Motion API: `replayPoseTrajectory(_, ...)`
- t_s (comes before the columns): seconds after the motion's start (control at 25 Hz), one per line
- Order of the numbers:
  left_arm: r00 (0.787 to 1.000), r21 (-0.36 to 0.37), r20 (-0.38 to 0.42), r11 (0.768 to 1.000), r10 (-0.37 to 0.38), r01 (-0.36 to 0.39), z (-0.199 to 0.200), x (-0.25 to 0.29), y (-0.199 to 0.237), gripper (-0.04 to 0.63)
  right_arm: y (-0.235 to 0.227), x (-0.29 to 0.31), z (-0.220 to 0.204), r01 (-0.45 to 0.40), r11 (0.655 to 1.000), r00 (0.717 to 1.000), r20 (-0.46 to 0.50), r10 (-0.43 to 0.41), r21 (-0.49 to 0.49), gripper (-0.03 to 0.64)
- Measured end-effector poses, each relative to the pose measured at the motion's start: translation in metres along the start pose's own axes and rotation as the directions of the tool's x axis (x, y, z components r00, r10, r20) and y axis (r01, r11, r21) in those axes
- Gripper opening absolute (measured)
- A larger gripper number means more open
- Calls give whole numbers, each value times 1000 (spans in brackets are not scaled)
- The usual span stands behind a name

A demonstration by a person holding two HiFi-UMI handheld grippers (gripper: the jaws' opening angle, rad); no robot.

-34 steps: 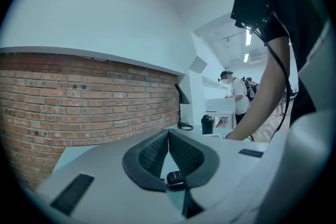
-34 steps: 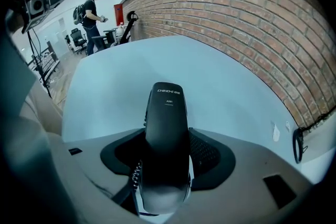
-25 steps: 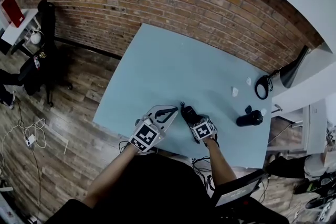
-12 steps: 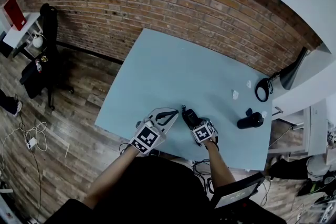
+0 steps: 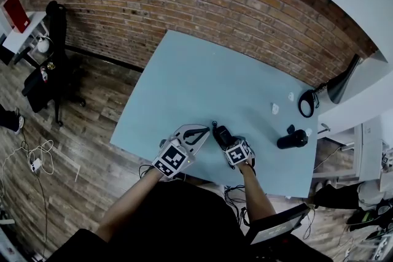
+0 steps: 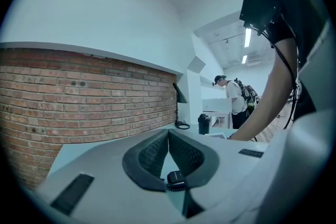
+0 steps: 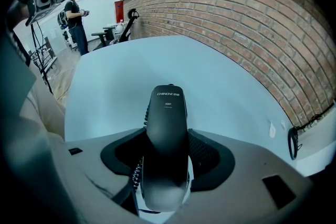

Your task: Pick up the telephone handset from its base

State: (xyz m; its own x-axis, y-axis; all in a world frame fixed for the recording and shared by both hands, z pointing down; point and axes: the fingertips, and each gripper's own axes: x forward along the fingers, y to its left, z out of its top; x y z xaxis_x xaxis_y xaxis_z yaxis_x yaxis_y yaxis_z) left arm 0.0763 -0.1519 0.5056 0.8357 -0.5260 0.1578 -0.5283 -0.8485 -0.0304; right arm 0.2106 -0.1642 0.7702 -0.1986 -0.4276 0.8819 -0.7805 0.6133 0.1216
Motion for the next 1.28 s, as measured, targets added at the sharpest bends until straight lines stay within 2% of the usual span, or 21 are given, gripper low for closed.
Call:
replayPoseTrajectory(0.64, 1000, -24, -26, 1000, -2, 2, -8, 2, 4, 15, 1, -6, 5, -28, 999, 999, 17, 28, 30, 259)
replayPoseTrajectory(0.84, 1000, -46, -21, 999, -2, 1, -6, 8, 1, 16, -6, -9, 1, -12, 998, 999, 35, 9, 67, 259)
replayPoseTrajectory(1.08, 998, -31, -32, 998, -50, 49, -8, 12, -15, 17, -8, -12, -4, -2, 994, 1000, 27, -1, 113, 259)
replayPoseTrajectory(1.28, 998, -41, -37, 998, -47, 45, -10, 11, -14, 16, -10, -14, -5, 13, 991, 999, 39, -18, 132, 259)
